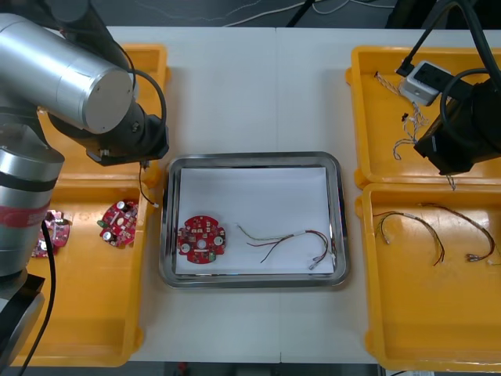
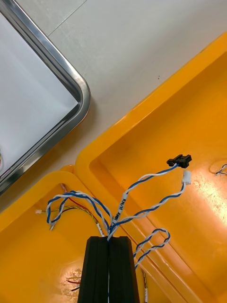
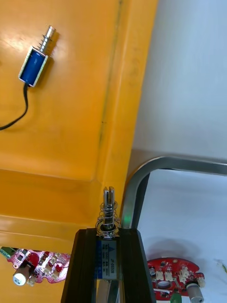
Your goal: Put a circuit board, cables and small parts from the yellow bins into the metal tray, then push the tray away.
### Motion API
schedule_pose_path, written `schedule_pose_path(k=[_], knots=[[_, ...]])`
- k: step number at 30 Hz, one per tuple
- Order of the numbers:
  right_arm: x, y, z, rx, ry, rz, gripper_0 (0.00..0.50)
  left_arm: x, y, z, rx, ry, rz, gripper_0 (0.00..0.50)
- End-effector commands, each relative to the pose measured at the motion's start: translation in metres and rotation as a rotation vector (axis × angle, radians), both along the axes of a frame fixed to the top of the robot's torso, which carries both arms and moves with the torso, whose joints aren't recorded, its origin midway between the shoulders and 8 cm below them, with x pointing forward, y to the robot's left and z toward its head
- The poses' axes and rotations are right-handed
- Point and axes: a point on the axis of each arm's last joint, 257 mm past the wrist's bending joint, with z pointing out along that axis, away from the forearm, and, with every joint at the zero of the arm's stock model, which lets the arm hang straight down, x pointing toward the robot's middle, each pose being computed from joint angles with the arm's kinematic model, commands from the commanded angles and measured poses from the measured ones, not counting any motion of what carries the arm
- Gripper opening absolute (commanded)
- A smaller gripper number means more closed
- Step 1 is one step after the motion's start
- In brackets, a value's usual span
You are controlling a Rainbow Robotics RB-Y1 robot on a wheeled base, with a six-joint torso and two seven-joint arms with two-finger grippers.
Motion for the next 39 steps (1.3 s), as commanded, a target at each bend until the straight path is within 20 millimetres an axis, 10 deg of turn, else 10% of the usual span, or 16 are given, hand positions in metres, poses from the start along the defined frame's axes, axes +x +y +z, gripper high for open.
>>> schedule_pose_path(k=[1,24,39], knots=[[0.008,0.01,0.013,0.013,-0.036,-0.004,0.0,-0.011,-0.007,-0.006,-0.037,0.004,0.064,0.0],[0.009,0.008,0.013,0.006,-0.039,-0.007,0.0,-0.007,-0.08,-0.041,-0.098,-0.073,-0.043,0.0],[0.009,0.008,0.013,0.006,-0.039,-0.007,0.0,-0.002,-0.083,-0.073,-0.079,-0.081,-0.037,0.0]])
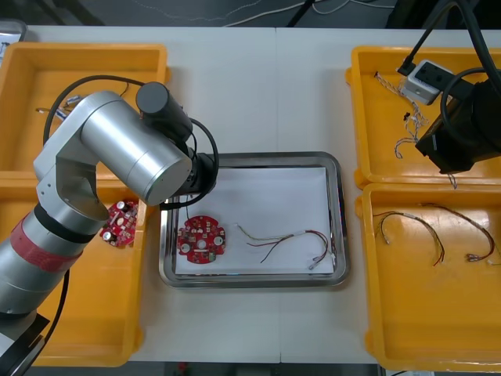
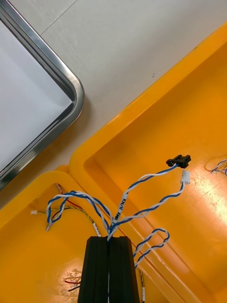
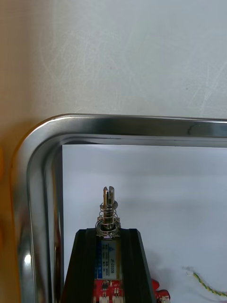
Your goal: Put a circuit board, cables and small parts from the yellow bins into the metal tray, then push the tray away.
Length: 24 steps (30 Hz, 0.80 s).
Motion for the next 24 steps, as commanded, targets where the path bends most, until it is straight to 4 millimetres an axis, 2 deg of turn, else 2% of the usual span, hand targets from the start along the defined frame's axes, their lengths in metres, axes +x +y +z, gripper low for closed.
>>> schedule_pose_path(k=[1,9,24], knots=[[0.007,0.012,0.013,0.012,-0.034,0.006,0.0,0.005,-0.008,-0.014,-0.058,-0.01,0.066,0.0],[0.007,0.012,0.013,0.012,-0.034,0.006,0.0,0.016,-0.008,-0.024,-0.057,-0.021,0.08,0.0],[0.007,0.012,0.013,0.012,-0.034,0.006,0.0,0.008,-0.011,-0.033,-0.061,0.012,0.075,0.0]])
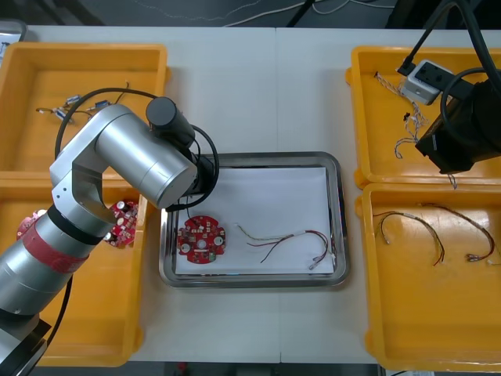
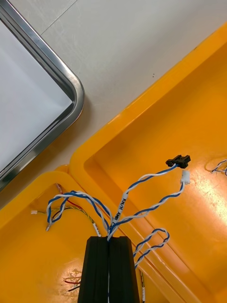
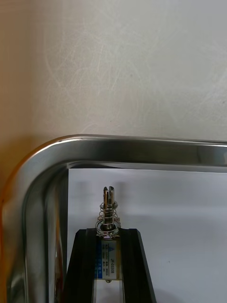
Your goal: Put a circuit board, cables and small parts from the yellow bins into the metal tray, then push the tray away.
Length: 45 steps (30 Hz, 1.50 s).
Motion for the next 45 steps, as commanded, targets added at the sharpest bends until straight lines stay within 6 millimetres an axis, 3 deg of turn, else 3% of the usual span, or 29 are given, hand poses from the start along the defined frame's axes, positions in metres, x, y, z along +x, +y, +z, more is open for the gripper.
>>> schedule_pose_path(k=[1,12,14,16,17,18,30,34,35,37,45], knots=[[0.007,0.012,0.013,0.012,-0.034,0.006,0.0,-0.011,-0.018,-0.009,-0.072,0.024,0.044,0.0],[0.007,0.012,0.013,0.012,-0.034,0.006,0.0,-0.013,-0.021,-0.01,-0.08,0.031,0.041,0.007],[0.007,0.012,0.013,0.012,-0.034,0.006,0.0,-0.013,-0.021,-0.01,-0.08,0.032,0.042,0.157],[0.007,0.012,0.013,0.012,-0.034,0.006,0.0,-0.013,-0.021,-0.01,-0.082,0.03,0.043,0.408],[0.007,0.012,0.013,0.012,-0.034,0.006,0.0,-0.013,-0.021,-0.01,-0.083,0.032,0.042,0.476],[0.007,0.012,0.013,0.012,-0.034,0.006,0.0,-0.013,-0.021,-0.01,-0.084,0.032,0.043,0.5],[0.007,0.012,0.013,0.012,-0.034,0.006,0.0,-0.013,-0.029,0.001,-0.122,0.025,0.043,0.5],[0.007,0.012,0.013,0.012,-0.034,0.006,0.0,-0.015,-0.031,0.018,-0.137,0.041,0.051,0.5],[0.003,0.012,-0.003,0.016,0.007,0.004,0.0,-0.016,-0.032,0.022,-0.14,0.045,0.052,0.5],[0.002,0.016,-0.007,0.02,0.019,0.01,0.0,-0.017,-0.034,0.03,-0.152,0.048,0.051,0.5],[0.0,0.029,-0.012,0.003,0.032,0.048,0.0,-0.019,-0.029,0.061,-0.161,0.072,0.066,0.5]])
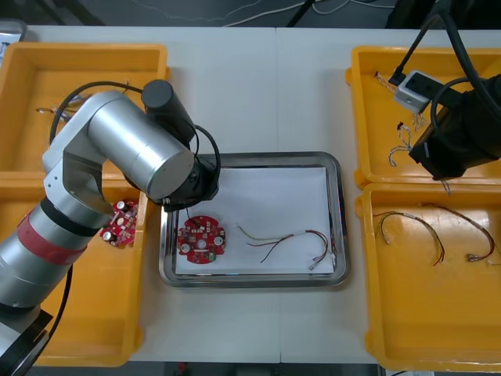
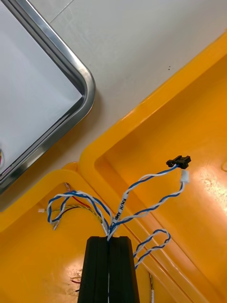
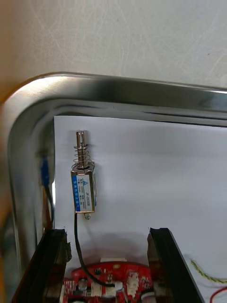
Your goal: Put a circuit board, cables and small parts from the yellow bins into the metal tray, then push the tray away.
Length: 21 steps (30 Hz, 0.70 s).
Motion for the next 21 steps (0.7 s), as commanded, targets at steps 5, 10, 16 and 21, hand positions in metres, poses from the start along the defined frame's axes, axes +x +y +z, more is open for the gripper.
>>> schedule_pose_path(k=[5,10,16,21], knots=[[0.003,0.039,-0.002,-0.005,-0.011,0.072,0.0,0.014,-0.01,0.067,-0.104,-0.049,0.079,0.5],[0.001,0.06,-0.01,-0.011,-0.003,0.095,0.0,0.017,0.004,0.086,-0.105,-0.044,0.087,0.5],[-0.005,0.088,-0.016,-0.007,-0.013,0.091,0.0,0.015,0.033,0.11,-0.072,-0.022,0.116,0.5],[-0.006,0.113,-0.023,-0.066,-0.039,0.175,0.0,0.02,0.058,0.133,-0.058,-0.038,0.104,0.5]])
